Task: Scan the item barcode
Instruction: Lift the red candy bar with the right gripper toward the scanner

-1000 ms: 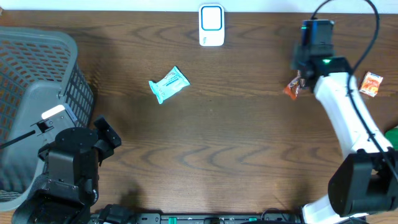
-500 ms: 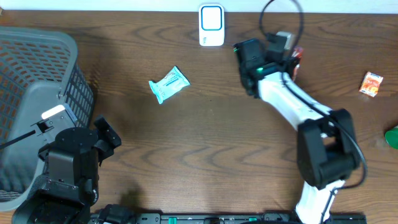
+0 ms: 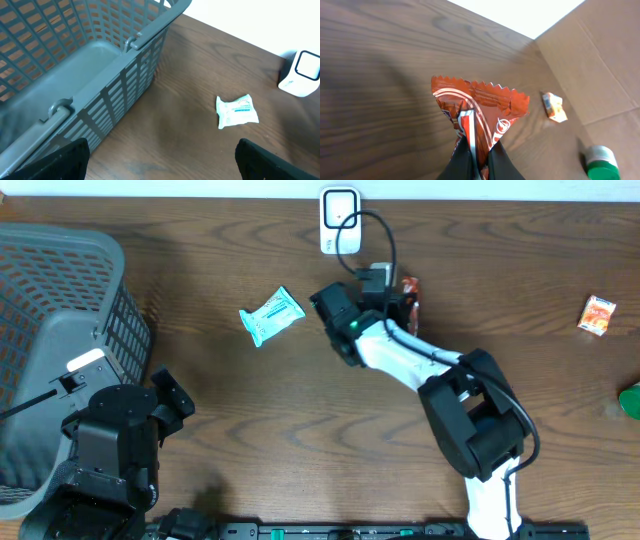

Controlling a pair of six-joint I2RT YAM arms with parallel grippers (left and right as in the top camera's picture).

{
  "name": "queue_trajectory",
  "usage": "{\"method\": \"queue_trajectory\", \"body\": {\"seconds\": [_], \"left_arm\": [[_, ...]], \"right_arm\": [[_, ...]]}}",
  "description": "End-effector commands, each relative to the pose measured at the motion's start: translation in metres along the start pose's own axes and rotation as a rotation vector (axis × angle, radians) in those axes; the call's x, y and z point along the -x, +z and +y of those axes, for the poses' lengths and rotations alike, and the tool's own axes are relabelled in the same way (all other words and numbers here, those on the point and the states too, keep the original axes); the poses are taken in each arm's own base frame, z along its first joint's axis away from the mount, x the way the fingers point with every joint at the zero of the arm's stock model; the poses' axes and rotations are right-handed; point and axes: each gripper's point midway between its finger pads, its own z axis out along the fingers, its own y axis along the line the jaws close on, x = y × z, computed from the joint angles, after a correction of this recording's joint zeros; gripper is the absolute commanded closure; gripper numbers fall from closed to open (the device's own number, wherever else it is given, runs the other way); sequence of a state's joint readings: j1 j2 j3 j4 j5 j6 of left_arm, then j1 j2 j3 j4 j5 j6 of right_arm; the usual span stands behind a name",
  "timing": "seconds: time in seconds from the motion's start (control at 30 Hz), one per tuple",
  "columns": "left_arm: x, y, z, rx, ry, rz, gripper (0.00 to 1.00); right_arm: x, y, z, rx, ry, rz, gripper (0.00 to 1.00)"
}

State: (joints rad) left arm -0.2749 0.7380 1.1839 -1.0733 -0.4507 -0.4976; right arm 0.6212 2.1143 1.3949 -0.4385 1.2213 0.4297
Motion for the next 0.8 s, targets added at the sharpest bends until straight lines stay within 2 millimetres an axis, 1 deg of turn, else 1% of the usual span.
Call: {"method": "queue_trajectory", "body": {"seconds": [0.0,0.07,0.1,0.13,0.23,0.33,0.47,0.77], "left_arm": [[0.001,0.0,0.003,0.015,-0.004,-0.007,0.07],[0.001,0.0,0.003,0.015,-0.004,-0.007,0.07],[0.001,0.0,0.003,0.015,-0.003,-0.007,0.07],[0.001,0.0,0.003,0.015,-0.004,-0.007,0.07],[0.001,0.0,0.003,0.015,-0.004,-0.007,0.07],[0.001,0.0,0.003,0.015,-0.004,-0.007,0.07],[0.001,0.0,0.003,0.015,-0.004,-0.007,0.07],[0.001,0.0,0.003,0.015,-0.004,-0.007,0.07]], "right_arm": [[0.001,-0.008,0.006,0.004,0.028,-0.022,0.98],[0.004,-0.01,0.001,-0.027,0.032,-0.045,0.98],[0.008,-0.011,-0.006,-0.068,0.039,-0.066,0.98],[0.013,-0.012,-0.014,-0.116,0.047,-0.09,0.98],[0.03,-0.016,-0.046,-0.307,0.11,-0.179,0.98],[0.033,-0.008,-0.051,-0.325,0.095,-0.16,0.98],[0.031,0.001,-0.055,-0.345,0.086,-0.143,0.98],[0.032,-0.005,-0.051,-0.334,0.061,-0.15,0.99]]}}
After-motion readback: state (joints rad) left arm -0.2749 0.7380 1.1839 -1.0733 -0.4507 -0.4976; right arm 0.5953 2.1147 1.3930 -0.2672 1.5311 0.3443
